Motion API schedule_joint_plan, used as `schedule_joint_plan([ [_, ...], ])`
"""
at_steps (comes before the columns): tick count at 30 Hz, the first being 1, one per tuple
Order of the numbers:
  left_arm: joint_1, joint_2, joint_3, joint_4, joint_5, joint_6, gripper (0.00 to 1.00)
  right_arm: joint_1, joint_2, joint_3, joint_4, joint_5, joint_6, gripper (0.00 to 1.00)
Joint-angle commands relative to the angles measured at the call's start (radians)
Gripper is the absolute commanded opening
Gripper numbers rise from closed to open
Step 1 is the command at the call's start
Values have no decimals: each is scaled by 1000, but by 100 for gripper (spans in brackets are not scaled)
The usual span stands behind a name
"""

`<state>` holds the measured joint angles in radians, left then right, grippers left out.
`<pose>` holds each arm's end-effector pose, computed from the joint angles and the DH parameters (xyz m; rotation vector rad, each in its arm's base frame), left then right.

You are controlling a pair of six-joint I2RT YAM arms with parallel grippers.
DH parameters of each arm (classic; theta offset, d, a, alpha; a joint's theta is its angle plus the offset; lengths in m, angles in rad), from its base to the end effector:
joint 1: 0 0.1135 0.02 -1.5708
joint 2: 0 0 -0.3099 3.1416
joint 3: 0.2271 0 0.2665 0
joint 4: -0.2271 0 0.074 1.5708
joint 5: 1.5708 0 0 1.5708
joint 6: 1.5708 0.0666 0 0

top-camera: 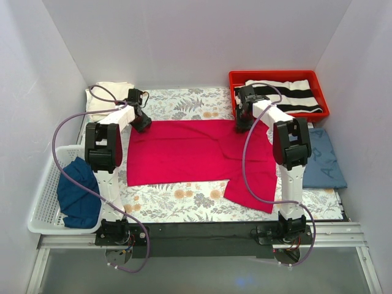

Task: Fold and stack the t-shirts
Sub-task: Fold the flattened tshirt in 1/3 of the way

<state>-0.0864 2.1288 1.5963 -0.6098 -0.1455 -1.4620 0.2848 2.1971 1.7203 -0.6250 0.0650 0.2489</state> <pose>0.4954 -0.0332 0.1690 -1.7616 2.0760 -0.2723 0.5035 0.1429 0.1734 -0.0272 2.6711 0.0845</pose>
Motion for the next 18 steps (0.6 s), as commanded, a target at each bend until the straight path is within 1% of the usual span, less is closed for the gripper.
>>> schedule_joint_plan([
  [1,4,60,51,-38,-16,15,32,-22,72,61,-39,25,-45,32],
  [2,4,66,79,-35,-8,20,32,-24,73,77,-41,30,-52,32],
  [6,4,57,108,-10,18,52,32,-24,29,96,-42,55,-74,32],
  [9,4,-7,110,27,3,77,34,-26,-60,102,-42,50,-91,33],
  [14,4,-189,74,45,-42,127,39,-24,-187,85,-35,32,-97,37],
  [18,2,-323,-34,35,-46,131,40,-22,-314,13,-36,16,-89,38],
])
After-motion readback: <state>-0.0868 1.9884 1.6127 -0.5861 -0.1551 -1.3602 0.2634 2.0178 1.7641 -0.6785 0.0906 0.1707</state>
